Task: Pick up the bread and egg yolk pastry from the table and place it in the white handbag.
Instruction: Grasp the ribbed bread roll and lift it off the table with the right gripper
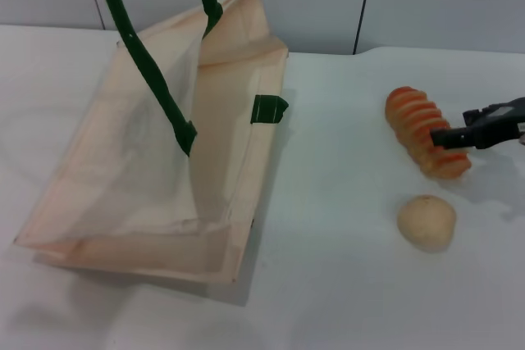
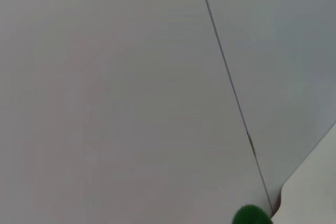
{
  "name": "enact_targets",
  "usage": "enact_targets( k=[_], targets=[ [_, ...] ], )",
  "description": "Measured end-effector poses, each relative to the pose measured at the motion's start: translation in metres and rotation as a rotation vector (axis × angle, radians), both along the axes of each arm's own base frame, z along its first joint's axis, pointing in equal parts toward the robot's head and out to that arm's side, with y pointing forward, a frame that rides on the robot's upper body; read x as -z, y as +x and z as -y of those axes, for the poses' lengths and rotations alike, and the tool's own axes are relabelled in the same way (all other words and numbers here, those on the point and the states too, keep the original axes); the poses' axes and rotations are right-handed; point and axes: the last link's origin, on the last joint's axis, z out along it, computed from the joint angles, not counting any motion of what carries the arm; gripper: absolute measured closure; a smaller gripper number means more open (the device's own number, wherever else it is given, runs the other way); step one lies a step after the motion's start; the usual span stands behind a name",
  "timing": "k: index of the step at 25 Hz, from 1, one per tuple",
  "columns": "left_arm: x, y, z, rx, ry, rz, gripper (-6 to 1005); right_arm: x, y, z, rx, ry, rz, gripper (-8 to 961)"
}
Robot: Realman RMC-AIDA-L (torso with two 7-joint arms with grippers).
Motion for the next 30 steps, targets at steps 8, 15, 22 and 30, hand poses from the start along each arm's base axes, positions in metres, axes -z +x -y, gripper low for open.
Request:
enact_targets(
  k=[8, 15, 22, 30],
  targets=[
    [0.001, 0.0, 0.0, 0.001, -0.004, -0.001, 886, 0.009, -0.005, -0.003, 0.011, -0.067, 0.029, 173],
    [0.003, 0.001, -0.001, 0.004, -0.012, -0.004, 886, 0.019, -0.003, -0.008, 0.022, -0.082, 0.077, 173],
    [0.005, 0.001, 0.0, 0.004, -0.018, -0.007, 886, 0.017, -0.001, -0.01, 0.028, -0.067, 0.098, 172],
    [0.005, -0.001, 0.0, -0.001, -0.019, -0.009, 886, 0.015, -0.007, -0.009, 0.019, -0.087, 0.07, 173]
  ],
)
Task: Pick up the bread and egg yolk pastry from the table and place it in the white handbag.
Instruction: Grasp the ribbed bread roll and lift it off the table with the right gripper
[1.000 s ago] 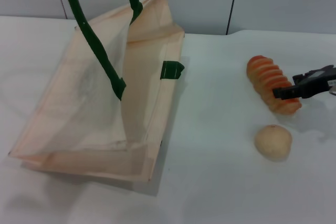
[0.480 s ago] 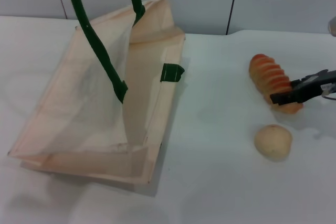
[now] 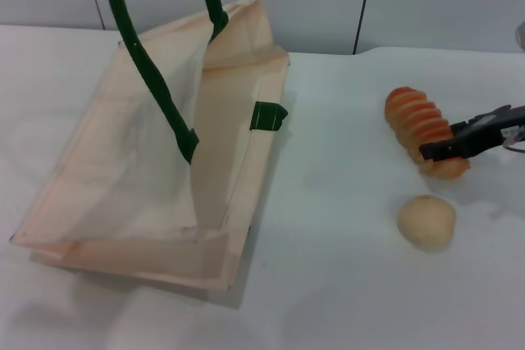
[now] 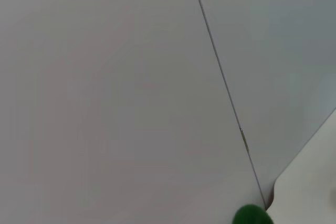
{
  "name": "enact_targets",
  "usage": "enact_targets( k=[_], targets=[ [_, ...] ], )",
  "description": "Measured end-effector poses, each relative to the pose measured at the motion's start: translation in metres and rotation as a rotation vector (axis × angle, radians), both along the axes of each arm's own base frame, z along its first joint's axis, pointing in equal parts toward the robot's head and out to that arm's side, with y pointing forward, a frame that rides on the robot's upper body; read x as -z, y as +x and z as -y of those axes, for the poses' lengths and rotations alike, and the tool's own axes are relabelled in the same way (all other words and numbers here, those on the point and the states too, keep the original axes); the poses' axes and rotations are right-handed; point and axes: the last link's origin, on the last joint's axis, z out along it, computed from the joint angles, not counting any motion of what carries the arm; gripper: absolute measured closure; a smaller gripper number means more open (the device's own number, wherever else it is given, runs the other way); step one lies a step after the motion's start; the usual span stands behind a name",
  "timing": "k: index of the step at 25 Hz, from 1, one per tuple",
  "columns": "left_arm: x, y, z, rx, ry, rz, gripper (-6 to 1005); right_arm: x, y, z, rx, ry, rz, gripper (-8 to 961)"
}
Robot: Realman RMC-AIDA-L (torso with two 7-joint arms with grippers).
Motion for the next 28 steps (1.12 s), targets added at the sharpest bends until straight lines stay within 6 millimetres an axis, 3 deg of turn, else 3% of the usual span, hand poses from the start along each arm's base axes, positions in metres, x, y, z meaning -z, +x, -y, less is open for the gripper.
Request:
enact_targets(
  k=[18, 28],
  targets=[
    [-0.001, 0.0, -0.001, -0.002, 0.005, -0.006, 886, -0.009, 0.005, -0.004, 0.019, 0.024, 0.054, 159],
    [0.0, 0.0, 0.0, -0.005, -0.003, -0.009, 886, 0.004, 0.006, -0.001, 0.029, -0.012, 0.048, 149]
  ],
)
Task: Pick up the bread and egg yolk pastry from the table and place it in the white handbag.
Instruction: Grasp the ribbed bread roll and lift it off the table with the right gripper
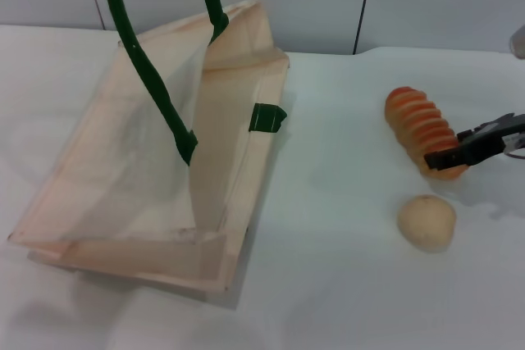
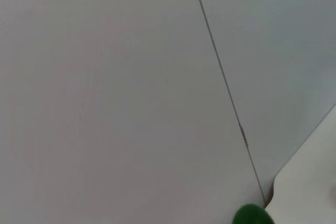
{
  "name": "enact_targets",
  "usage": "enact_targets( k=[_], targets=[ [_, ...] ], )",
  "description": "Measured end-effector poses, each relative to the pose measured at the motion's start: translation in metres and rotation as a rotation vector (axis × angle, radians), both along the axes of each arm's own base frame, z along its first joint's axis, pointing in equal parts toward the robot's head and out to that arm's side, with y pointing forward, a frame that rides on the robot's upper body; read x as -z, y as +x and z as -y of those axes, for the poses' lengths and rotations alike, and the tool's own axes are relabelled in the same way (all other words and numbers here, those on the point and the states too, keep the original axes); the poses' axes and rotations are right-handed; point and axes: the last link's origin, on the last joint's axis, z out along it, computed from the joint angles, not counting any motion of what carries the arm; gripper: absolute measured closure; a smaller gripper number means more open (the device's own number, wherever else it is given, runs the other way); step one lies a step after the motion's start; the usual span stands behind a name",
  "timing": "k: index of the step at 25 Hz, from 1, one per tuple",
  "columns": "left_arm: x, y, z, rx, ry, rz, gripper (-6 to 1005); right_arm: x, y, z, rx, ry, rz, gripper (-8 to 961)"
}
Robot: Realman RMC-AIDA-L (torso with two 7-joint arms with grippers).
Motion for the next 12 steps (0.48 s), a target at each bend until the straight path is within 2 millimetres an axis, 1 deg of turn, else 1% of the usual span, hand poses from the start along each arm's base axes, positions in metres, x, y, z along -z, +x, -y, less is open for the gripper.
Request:
enact_targets(
  k=[7, 12],
  targets=[
    [0.0003, 0.0001, 0.0, 0.0, -0.001, 0.001, 886, 0.0051, 0.0041, -0.0047, 0.024, 0.025, 0.035, 140],
    [0.0004, 0.0001, 0.0001, 0.0, -0.001, 0.001, 886, 0.0079, 0.0032, -0.0063, 0.027, 0.027, 0.04, 138]
  ],
)
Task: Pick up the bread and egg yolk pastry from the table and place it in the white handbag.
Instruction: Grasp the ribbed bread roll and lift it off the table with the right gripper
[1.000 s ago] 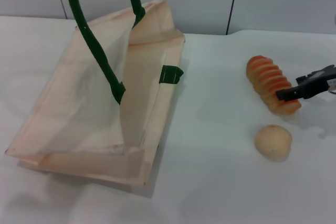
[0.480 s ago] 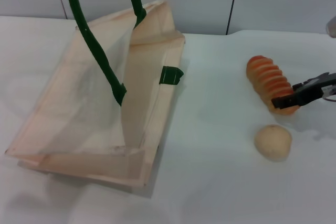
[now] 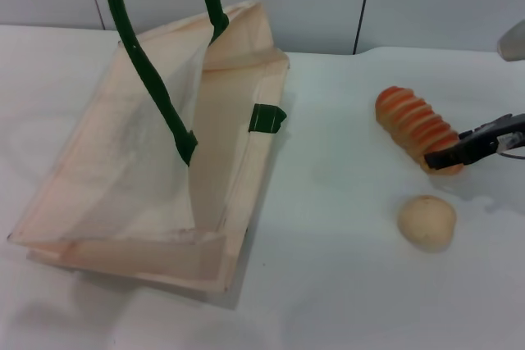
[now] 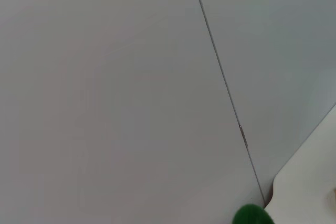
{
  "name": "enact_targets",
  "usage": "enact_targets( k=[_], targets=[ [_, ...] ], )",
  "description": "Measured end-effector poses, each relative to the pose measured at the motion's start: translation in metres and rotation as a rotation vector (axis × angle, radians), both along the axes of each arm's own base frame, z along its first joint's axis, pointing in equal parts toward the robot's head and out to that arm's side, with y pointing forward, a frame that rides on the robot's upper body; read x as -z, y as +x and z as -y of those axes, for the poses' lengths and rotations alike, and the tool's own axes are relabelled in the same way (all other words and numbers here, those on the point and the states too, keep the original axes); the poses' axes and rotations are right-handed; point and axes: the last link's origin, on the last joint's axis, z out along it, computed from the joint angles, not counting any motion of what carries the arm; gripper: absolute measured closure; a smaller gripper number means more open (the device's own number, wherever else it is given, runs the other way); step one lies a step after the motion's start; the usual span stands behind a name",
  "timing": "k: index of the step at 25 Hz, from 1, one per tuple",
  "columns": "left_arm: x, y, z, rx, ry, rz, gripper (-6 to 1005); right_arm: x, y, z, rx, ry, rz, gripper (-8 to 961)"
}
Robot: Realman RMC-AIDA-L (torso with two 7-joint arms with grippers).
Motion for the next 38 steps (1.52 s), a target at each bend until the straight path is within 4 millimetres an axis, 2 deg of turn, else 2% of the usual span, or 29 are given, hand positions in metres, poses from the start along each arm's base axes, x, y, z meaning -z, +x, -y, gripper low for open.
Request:
enact_targets(
  k=[14, 22, 30, 38],
  targets=[
    [0.0, 0.0, 0.0, 0.0, 0.003, 0.001, 886, 0.001, -0.002, -0.003, 0.0, 0.009, 0.004, 144],
    [-0.001, -0.001, 0.0, 0.0, 0.008, 0.003, 886, 0.001, -0.004, -0.005, 0.017, 0.012, -0.007, 283],
    [-0.003, 0.0, -0.001, 0.01, 0.013, 0.001, 886, 0.002, -0.005, -0.005, 0.009, 0.009, -0.005, 359],
    [-0.004, 0.004, 0.0, 0.046, 0.015, 0.01, 886, 0.001, -0.014, -0.008, -0.011, 0.017, -0.049, 425]
  ],
)
